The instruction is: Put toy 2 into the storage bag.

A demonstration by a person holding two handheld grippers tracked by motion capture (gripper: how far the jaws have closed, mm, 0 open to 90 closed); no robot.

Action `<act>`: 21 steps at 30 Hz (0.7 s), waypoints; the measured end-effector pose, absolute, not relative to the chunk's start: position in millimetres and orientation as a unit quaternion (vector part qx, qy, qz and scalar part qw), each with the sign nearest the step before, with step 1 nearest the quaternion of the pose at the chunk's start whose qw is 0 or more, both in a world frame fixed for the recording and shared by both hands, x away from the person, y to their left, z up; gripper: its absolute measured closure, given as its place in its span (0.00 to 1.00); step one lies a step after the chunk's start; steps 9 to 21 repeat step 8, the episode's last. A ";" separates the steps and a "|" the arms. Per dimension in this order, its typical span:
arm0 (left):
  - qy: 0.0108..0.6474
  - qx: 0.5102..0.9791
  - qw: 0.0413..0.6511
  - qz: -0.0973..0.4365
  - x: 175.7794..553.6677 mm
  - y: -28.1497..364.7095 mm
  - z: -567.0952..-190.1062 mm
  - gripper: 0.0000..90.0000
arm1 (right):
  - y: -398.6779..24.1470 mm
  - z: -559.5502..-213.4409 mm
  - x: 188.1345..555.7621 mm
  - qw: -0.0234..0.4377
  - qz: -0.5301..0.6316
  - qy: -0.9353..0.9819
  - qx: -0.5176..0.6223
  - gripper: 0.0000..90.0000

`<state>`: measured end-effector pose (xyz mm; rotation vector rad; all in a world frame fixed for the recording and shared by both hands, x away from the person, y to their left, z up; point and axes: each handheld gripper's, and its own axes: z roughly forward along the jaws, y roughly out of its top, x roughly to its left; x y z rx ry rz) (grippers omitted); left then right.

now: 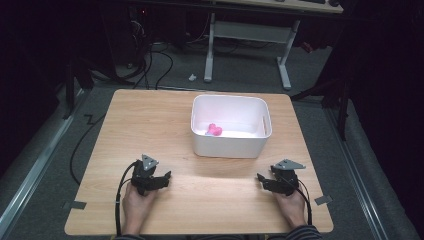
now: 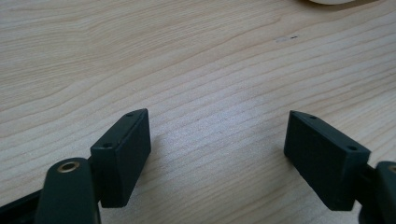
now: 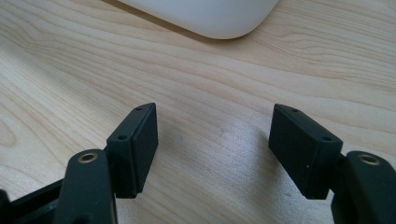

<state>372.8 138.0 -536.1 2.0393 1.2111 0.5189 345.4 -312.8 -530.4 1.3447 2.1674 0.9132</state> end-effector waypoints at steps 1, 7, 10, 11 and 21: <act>0.467 0.787 0.349 0.200 372.8 138.0 -536.1 0.26 | -312.8 -530.4 345.4 0.215 0.329 0.781 0.485 0.37; 0.467 0.787 0.349 0.200 372.7 138.0 -536.1 0.26 | -312.8 -530.5 345.5 0.215 0.328 0.781 0.487 0.35; 0.467 0.787 0.349 0.200 372.7 138.0 -536.1 0.26 | -312.8 -530.5 345.6 0.215 0.328 0.781 0.487 0.35; 0.467 0.787 0.349 0.200 372.7 138.0 -536.1 0.26 | -312.8 -530.5 345.6 0.215 0.328 0.781 0.487 0.35; 0.467 0.787 0.349 0.200 372.7 138.0 -536.1 0.26 | -312.8 -530.5 345.6 0.215 0.328 0.781 0.487 0.35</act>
